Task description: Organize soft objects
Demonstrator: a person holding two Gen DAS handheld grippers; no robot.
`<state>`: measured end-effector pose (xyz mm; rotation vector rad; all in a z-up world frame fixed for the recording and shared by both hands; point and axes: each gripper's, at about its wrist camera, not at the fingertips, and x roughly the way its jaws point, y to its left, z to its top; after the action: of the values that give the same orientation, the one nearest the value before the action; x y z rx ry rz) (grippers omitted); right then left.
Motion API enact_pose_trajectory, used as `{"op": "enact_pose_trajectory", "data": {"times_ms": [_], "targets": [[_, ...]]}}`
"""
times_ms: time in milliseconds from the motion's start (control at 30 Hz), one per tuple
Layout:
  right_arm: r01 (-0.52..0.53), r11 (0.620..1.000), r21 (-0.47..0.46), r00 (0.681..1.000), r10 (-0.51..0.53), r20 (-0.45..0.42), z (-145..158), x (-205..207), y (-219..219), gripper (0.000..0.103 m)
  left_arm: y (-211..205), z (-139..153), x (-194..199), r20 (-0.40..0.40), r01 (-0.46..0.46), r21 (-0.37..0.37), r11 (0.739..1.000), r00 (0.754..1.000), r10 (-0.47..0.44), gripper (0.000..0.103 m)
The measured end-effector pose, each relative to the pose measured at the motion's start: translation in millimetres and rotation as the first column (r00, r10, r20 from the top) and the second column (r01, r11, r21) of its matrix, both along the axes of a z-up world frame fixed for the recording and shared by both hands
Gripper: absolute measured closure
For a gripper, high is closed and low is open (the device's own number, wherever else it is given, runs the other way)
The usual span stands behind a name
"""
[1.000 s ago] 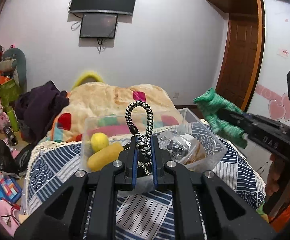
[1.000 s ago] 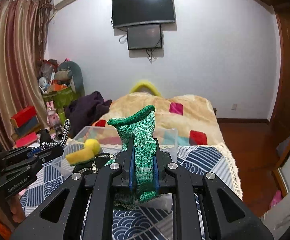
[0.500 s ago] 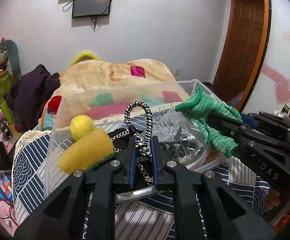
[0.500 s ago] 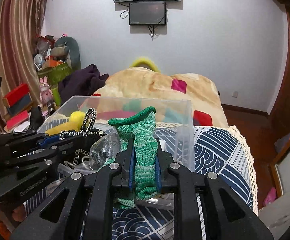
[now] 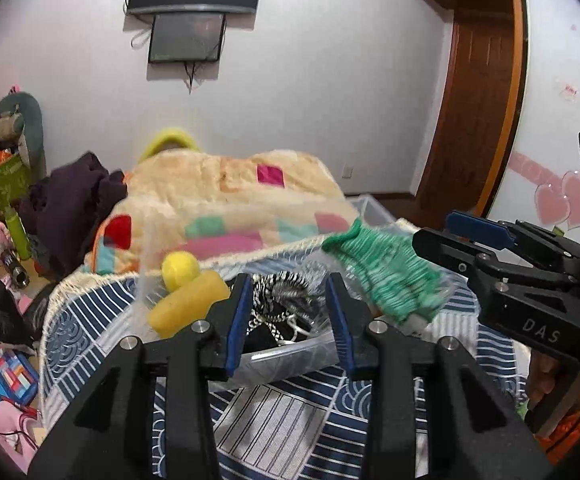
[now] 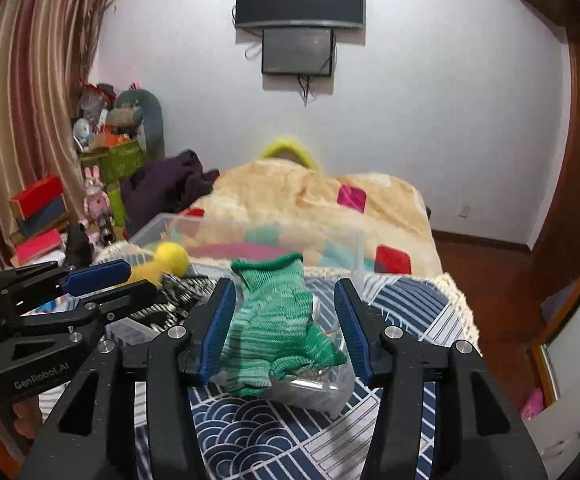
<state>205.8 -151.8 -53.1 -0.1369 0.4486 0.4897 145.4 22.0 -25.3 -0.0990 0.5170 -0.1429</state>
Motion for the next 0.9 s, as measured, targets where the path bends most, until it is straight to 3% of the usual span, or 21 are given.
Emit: {"op": "enact_pose_trajectory", "data": {"times_ms": [100, 200, 333, 500, 667, 900], "targets": [[-0.016, 0.999, 0.033, 0.999, 0.015, 0.041, 13.7, -16.8, -5.6, 0.055, -2.8, 18.7, -21.3, 0.064, -0.006, 0.016, 1.000, 0.998, 0.005, 0.065], [-0.039, 0.997, 0.072, 0.996, 0.032, 0.085, 27.3, -35.9, -13.2, 0.054, -4.9, 33.3, -41.9, 0.121, -0.009, 0.012, 1.000, 0.993, 0.007, 0.057], [-0.077, 0.991, 0.109, 0.988, 0.061, 0.140, 39.0, -61.3, -22.0, 0.042, -7.6, 48.1, -69.0, 0.179, -0.009, 0.013, 1.000, 0.984, 0.007, 0.054], [-0.085, 0.988, 0.127, 0.980, 0.060, 0.190, 41.8, -83.0, -28.9, 0.024, -11.6, 55.5, -99.5, 0.231, -0.016, 0.022, 1.000, 0.973, 0.010, 0.031], [-0.085, 0.990, 0.113, 0.977, 0.060, 0.203, 36.4, -90.4, -29.3, 0.020, -16.4, 55.1, -117.1, 0.266, -0.037, 0.047, 0.998, 0.964, 0.023, 0.008], [-0.067, 0.989, 0.134, 0.977, 0.038, 0.211, 25.8, -98.5, -32.8, 0.005, -18.1, 47.2, -123.9, 0.266, -0.054, 0.048, 0.997, 0.963, 0.039, 0.003]]}}
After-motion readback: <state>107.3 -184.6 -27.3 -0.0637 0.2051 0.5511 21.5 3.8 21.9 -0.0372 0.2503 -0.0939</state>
